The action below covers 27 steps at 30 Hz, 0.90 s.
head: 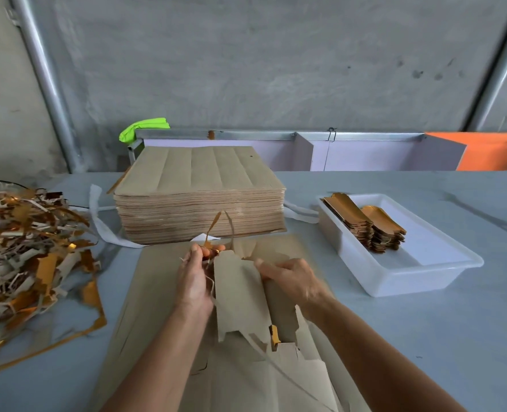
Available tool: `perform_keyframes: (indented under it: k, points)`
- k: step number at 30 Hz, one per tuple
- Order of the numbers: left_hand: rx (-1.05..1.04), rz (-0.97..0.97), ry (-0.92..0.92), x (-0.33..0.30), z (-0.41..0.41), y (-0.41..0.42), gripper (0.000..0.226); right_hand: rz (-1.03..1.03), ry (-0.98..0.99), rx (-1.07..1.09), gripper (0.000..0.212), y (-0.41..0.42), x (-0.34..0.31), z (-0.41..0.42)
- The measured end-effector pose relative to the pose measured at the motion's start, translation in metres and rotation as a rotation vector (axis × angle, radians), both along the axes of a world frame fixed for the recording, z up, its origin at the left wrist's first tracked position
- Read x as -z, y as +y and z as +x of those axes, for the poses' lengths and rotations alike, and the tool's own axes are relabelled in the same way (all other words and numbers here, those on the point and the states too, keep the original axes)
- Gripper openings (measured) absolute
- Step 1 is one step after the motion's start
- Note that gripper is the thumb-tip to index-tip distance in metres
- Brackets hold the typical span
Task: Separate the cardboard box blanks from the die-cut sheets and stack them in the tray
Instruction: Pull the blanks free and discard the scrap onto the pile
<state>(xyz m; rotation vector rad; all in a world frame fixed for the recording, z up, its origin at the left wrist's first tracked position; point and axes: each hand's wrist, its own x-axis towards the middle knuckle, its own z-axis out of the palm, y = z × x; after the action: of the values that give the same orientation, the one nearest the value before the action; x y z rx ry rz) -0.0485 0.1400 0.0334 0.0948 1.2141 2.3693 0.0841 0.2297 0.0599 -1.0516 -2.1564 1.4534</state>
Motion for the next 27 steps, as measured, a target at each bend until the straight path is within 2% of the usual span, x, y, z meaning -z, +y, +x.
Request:
perform_keyframes:
  k: [2, 4, 7, 10, 15, 19, 22, 23, 25, 27]
  points:
    - [-0.109, -0.200, 0.133, 0.002, 0.004, 0.004, 0.037, -0.055, 0.053, -0.015, 0.039, -0.003, 0.004, 0.001]
    - [-0.212, -0.407, 0.349, 0.005, 0.008, 0.007, 0.036, -0.113, 0.130, -0.007, 0.031, -0.007, 0.008, 0.001]
    - [-0.277, -0.602, 0.567, 0.014, 0.015, 0.009, 0.034, -0.065, 0.167, 0.045, 0.032, -0.008, 0.012, 0.003]
    - [-0.352, -0.740, 0.609, 0.025, 0.012, 0.005, 0.031, 0.011, 0.197, 0.154, 0.034, -0.002, 0.012, 0.008]
    - [-0.394, -0.877, 0.587, 0.040, -0.006, -0.010, 0.031, -0.077, 0.277, 0.396, 0.032, 0.021, 0.009, 0.028]
    - [-0.285, -1.120, 0.792, 0.047, -0.009, -0.023, 0.026, -0.148, 0.386, 0.575, 0.026, 0.040, 0.005, 0.046]
    - [-0.165, -1.347, 1.033, 0.043, -0.001, -0.024, 0.021, -0.155, 0.410, 0.632, 0.022, 0.048, 0.008, 0.053]
    - [-0.161, -1.375, 1.141, 0.040, 0.004, -0.023, 0.030, -0.151, 0.404, 0.632, 0.021, 0.049, 0.010, 0.054]
    - [-0.193, -1.302, 1.493, 0.031, 0.018, -0.018, 0.058, -0.144, 0.388, 0.626, 0.021, 0.047, 0.013, 0.052]
    - [-0.149, -1.101, 1.902, 0.019, 0.032, -0.015, 0.071, -0.147, 0.386, 0.626, 0.022, 0.045, 0.015, 0.049]
